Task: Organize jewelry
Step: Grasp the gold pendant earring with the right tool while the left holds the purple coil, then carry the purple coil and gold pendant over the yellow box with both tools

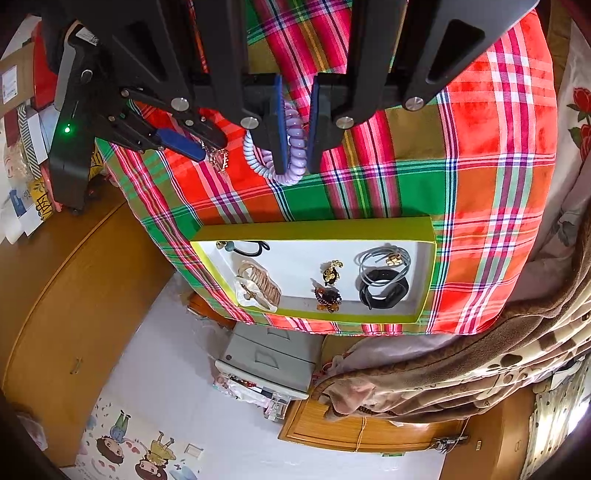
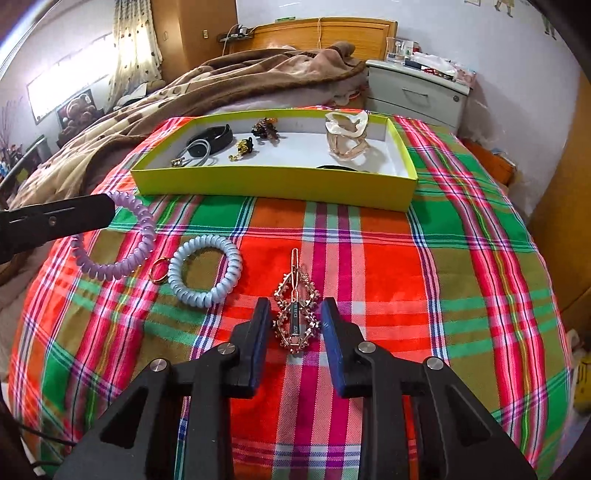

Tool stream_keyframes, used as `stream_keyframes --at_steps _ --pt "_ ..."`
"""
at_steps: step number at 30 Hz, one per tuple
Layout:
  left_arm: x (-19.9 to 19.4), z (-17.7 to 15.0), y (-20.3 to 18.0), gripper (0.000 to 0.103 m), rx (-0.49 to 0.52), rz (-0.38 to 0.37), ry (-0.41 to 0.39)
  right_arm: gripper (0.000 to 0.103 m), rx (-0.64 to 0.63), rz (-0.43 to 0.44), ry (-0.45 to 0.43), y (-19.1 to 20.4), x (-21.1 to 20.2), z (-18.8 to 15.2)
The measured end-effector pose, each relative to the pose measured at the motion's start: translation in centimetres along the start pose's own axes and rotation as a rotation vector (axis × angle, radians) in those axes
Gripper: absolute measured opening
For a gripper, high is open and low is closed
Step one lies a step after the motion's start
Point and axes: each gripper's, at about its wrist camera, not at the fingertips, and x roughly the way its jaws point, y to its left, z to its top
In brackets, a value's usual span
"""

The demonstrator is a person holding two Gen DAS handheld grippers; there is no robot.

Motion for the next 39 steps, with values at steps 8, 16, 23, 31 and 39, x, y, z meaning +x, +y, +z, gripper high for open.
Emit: stream_keyframes --at_steps 8,16,23,31,39 --pt "0.1 0.2 0.0 0.011 0.003 0.005 0.0 0.029 0.009 0.003 -0.036 -0.3 -0.9 0.1" --pt "-0.5 1.3 0.1 0.011 0.007 0.022 -0.021 0.029 0.048 0.025 -0.09 -1.4 -2.3 1.2" --pt "-0.2 3.0 0.4 0.011 0.013 0.026 -0.032 0.029 0.06 0.053 -0.133 -1.8 -3.0 3.1" --pt "1.1 5.7 1.0 0.011 0.02 0.044 -0.03 0.029 0.063 0.105 -0.155 -2.1 -1.4 7.5" --pt "3.5 8.0 1.8 0.011 0.019 0.057 -0.02 0.029 0.033 0.114 -0.13 -1.7 2.2 11.6"
